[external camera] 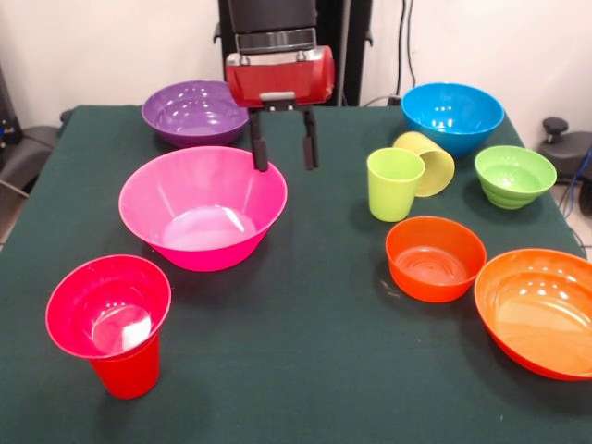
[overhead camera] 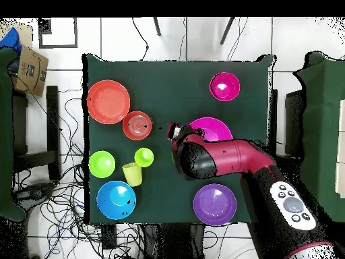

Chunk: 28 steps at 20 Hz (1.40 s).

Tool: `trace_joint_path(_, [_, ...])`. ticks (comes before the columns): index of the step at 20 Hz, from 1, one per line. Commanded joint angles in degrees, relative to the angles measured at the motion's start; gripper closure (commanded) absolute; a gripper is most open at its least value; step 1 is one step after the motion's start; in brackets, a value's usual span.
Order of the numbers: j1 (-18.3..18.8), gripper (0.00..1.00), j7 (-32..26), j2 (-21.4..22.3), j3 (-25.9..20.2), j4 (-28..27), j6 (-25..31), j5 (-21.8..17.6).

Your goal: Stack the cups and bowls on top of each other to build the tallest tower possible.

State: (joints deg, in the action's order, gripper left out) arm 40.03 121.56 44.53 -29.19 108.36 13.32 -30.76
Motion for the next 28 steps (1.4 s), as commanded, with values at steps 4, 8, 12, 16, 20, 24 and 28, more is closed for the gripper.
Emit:
trace_joint_path(4, [-6.35, 0.0, 2.16, -8.22, 6.25, -4.14, -1.7, -4.88])
trace_joint_path(8, [-8.26, 0.0, 2.56, -10.45, 9.03, -6.4, -4.31, -5.56])
trace_joint_path(12, [-11.74, 0.0, 4.58, -11.68, 14.22, -8.57, -7.76, -5.86])
trace_joint_path(16, [-13.99, 0.0, 5.08, -11.66, 17.88, -9.73, -9.76, -5.0])
trace_joint_path(20, [-13.23, 0.0, 3.32, -9.18, 17.84, -7.78, -8.8, -3.66])
trace_joint_path(24, [-11.17, 0.0, 1.61, -6.06, 15.87, -5.06, -6.77, -2.68])
trace_joint_path(28, [-8.89, 0.0, 0.39, -2.85, 12.9, -1.92, -4.07, -1.33])
